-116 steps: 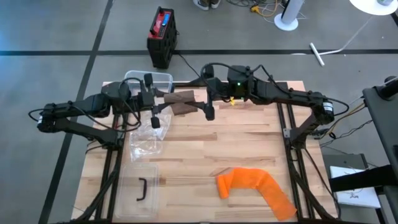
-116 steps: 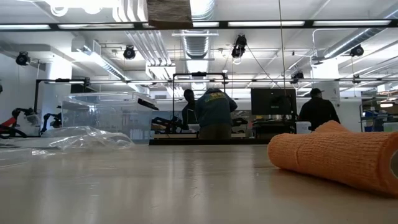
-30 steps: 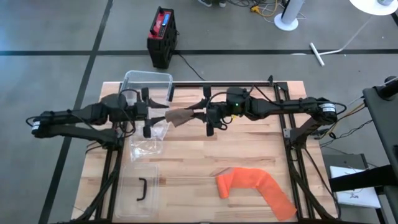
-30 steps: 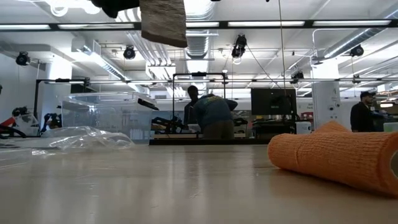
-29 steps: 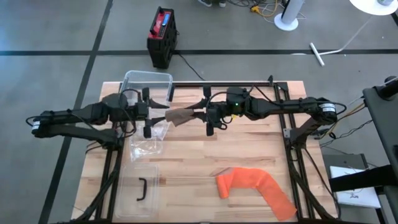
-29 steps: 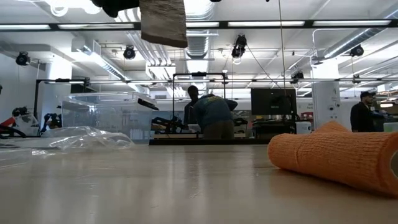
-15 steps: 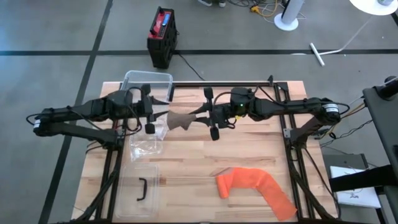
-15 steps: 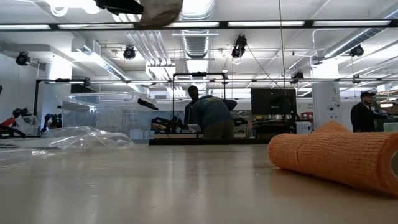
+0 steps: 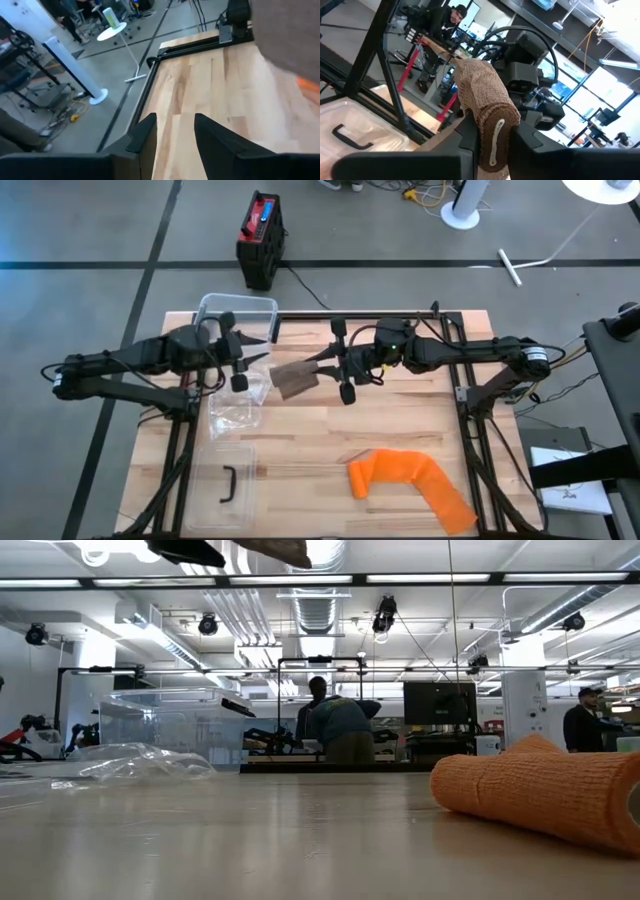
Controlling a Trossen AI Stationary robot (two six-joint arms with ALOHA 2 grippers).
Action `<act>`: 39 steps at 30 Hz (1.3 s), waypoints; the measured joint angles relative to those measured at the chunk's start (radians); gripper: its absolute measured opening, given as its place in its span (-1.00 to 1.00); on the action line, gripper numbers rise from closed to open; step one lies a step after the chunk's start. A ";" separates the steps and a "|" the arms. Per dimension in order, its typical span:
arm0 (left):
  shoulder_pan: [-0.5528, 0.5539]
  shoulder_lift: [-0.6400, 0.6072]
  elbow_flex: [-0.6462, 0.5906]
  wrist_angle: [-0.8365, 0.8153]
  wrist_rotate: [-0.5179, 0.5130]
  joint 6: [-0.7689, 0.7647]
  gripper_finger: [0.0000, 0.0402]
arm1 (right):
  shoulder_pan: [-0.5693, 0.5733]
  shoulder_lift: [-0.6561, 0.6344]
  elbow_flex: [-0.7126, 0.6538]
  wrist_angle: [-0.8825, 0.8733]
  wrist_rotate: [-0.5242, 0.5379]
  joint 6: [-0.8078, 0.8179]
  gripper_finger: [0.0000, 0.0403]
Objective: Roll bandage
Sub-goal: Roll the brown bandage
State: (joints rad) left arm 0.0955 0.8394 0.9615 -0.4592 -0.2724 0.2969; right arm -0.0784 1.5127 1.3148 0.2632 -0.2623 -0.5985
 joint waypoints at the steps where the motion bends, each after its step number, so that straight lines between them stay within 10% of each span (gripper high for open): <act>1: 0.000 0.003 0.000 0.000 0.006 -0.011 -0.38 | 0.000 0.000 0.000 -0.001 0.000 -0.007 -0.72; 12: -0.004 0.014 -0.044 0.157 0.480 -0.109 -0.42 | 0.004 -0.021 0.000 -0.005 0.106 -0.264 -0.72; 20: -0.004 -0.045 -0.060 0.199 0.232 -0.096 -0.28 | 0.006 -0.039 0.000 -0.064 0.106 -0.248 -0.74; 39: -0.007 0.027 -0.060 0.407 0.339 -0.359 0.63 | 0.006 -0.019 0.000 -0.118 0.211 -0.343 -0.74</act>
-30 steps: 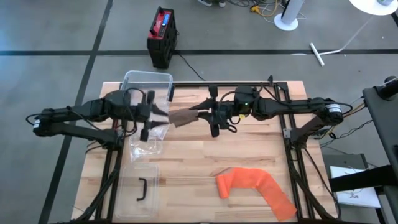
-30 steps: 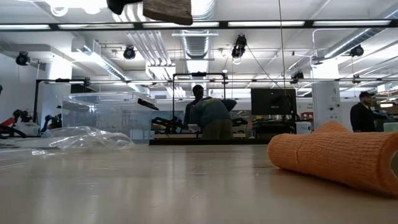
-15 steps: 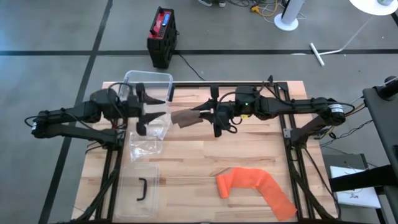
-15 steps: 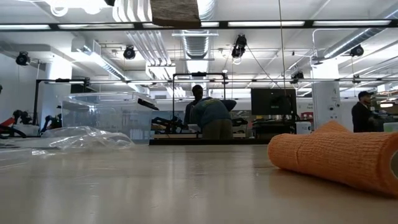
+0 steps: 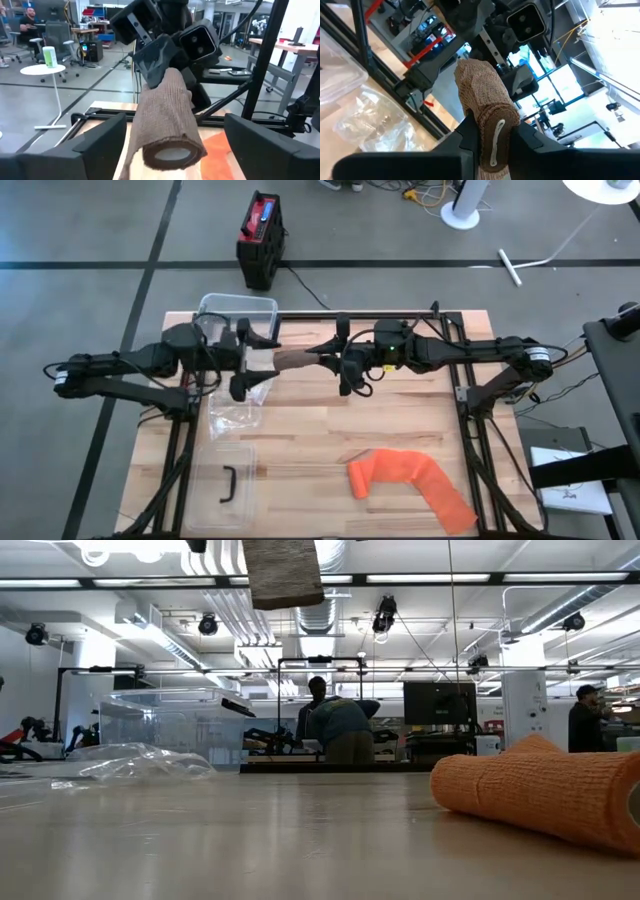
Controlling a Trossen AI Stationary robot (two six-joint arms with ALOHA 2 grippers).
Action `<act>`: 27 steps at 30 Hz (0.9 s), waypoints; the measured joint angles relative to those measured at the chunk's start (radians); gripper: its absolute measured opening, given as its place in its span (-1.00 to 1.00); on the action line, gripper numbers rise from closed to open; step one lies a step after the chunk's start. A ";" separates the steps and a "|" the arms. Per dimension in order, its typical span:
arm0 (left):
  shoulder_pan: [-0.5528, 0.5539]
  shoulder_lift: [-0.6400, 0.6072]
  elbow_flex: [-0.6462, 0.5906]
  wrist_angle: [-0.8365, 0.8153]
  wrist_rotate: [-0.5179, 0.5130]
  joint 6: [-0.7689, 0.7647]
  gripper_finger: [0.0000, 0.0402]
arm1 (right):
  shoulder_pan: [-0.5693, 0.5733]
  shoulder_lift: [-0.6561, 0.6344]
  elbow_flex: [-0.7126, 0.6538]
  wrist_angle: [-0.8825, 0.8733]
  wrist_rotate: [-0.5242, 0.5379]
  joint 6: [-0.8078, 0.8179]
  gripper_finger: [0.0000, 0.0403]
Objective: Roll bandage
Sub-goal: Roll the brown bandage
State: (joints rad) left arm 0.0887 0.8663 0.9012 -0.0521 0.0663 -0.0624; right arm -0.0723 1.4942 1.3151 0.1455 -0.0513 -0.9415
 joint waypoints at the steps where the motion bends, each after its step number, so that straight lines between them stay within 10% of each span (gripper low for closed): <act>1: 0.000 0.010 0.001 0.010 -0.004 0.000 0.65 | 0.000 0.000 0.000 0.002 0.000 -0.006 -0.74; 13: 0.000 0.089 0.002 0.079 0.003 -0.027 0.49 | 0.000 0.000 0.000 0.020 0.002 -0.001 -0.73; 27: -0.001 0.121 0.002 0.102 -0.049 0.005 -0.73 | 0.000 0.000 0.000 0.011 0.000 0.102 -0.55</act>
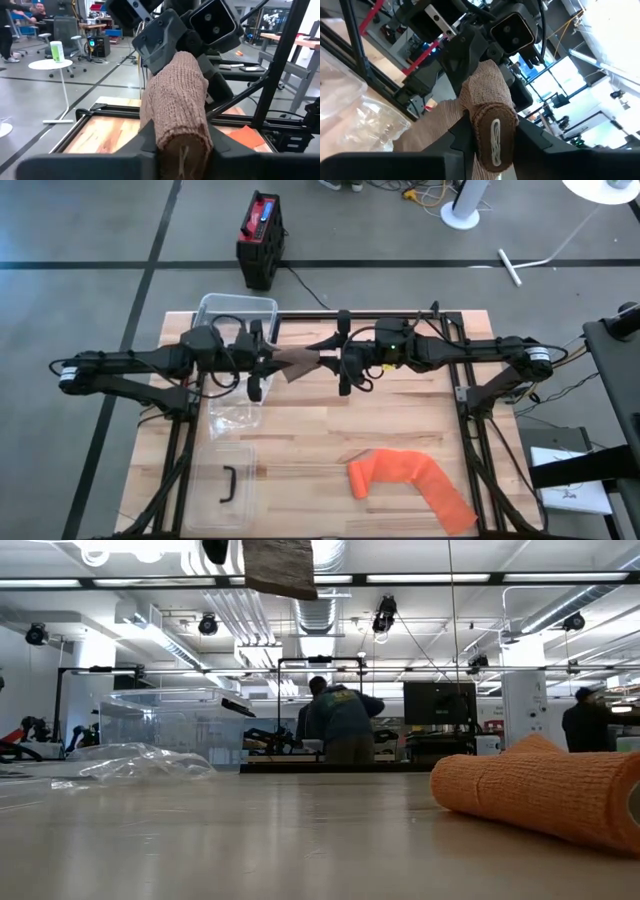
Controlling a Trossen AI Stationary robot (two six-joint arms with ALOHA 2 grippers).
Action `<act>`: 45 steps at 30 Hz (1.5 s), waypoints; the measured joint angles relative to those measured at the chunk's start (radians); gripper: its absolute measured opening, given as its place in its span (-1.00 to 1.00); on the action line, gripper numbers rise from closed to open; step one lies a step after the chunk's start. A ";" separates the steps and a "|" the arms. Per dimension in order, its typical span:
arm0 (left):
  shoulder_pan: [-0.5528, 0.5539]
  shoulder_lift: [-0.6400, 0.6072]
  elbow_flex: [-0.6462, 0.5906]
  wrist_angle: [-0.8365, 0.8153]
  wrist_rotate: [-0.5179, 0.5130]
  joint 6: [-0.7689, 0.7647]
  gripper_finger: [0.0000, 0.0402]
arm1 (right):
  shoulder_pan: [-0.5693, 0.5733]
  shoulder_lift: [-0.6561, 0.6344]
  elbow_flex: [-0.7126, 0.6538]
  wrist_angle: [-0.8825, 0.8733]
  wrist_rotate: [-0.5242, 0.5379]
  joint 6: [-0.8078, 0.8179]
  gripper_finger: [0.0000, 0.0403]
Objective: Roll bandage
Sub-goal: Roll the brown bandage
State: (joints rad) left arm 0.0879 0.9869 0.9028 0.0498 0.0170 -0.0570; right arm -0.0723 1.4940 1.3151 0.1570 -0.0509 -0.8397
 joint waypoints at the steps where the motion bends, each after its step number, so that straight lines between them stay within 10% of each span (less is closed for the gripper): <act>1: 0.000 -0.003 0.000 0.000 0.000 0.000 -0.75 | 0.000 0.000 0.000 0.000 -0.001 0.024 -0.54; 22: 0.002 0.034 0.000 0.045 -0.072 0.282 -0.67 | -0.082 0.000 0.037 -0.055 -0.092 0.756 0.56; 45: 0.001 0.045 0.000 0.060 -0.114 0.345 -0.57 | -0.105 0.026 0.037 -0.043 -0.164 0.750 -0.62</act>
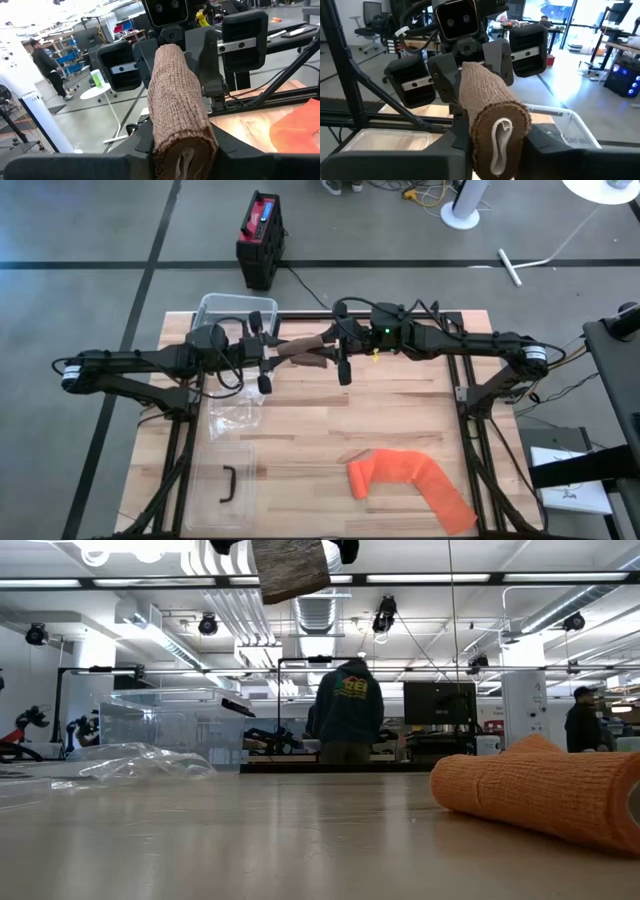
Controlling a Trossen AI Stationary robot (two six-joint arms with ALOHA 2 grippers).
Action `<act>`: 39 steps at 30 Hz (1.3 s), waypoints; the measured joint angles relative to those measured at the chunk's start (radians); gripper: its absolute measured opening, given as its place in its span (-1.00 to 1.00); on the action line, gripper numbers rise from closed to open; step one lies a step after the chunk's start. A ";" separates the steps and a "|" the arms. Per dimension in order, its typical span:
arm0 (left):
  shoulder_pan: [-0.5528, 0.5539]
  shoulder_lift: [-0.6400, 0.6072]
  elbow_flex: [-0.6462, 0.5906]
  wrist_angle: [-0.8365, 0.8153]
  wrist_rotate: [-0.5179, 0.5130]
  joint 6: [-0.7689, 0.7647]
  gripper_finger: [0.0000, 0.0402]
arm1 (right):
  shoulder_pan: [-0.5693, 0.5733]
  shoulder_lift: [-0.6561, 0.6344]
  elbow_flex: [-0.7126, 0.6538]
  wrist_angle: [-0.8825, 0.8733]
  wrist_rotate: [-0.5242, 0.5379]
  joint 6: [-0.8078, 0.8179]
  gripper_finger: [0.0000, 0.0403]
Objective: Roll bandage
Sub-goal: Roll the brown bandage
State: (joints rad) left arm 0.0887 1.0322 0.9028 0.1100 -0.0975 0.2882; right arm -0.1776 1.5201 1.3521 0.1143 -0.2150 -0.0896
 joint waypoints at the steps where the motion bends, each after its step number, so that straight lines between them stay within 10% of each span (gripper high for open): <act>1: 0.000 -0.005 0.000 -0.001 0.000 0.000 -0.57 | 0.000 0.000 0.000 0.003 0.000 -0.006 -0.65; 25: 0.000 -0.215 0.000 -0.135 0.054 -0.125 0.40 | 0.003 0.003 -0.001 0.093 -0.031 -0.332 -0.72; 39: 0.000 -0.218 0.000 -0.097 0.023 -0.364 0.57 | 0.003 0.003 -0.016 0.101 -0.021 -0.558 -0.73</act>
State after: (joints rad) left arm 0.0889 0.8146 0.9031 0.0133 -0.0743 -0.0762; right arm -0.1749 1.5227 1.3361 0.2154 -0.2359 -0.6480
